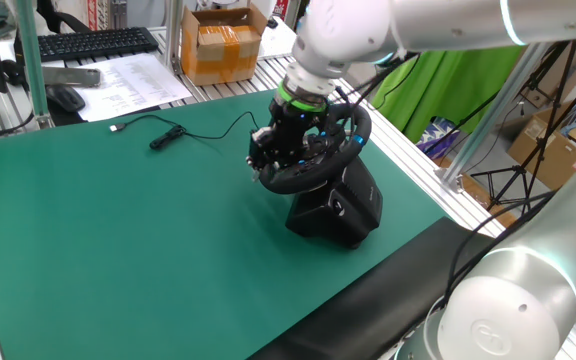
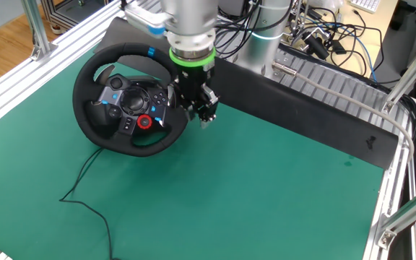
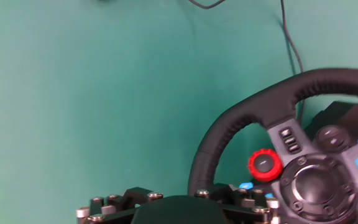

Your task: Rotate the steering wheel 90 degrees clockwise

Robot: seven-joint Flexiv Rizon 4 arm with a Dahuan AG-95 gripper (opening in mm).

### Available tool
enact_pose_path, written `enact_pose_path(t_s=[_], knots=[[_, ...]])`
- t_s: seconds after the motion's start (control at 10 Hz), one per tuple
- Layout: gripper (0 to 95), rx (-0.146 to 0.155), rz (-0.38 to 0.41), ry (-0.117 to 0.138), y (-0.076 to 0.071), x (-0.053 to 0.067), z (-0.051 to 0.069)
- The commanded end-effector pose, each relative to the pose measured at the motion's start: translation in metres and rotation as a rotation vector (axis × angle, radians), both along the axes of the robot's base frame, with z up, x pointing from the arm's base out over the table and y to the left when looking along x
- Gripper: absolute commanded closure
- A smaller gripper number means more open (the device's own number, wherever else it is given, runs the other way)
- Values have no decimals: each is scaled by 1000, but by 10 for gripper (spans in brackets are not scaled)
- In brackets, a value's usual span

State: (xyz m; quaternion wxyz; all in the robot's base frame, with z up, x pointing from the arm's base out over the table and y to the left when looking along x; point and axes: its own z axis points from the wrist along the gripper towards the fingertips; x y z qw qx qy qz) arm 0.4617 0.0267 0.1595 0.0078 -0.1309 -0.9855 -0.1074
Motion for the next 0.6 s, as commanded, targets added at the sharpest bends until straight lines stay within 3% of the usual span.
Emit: enact_pose_path(t_s=[0.1, 0.3, 0.6], knots=[[950, -52, -72, 9, 20, 1, 13], [950, -72, -75, 31, 27, 18, 31], [950, -88, -55, 52, 20, 31, 46]])
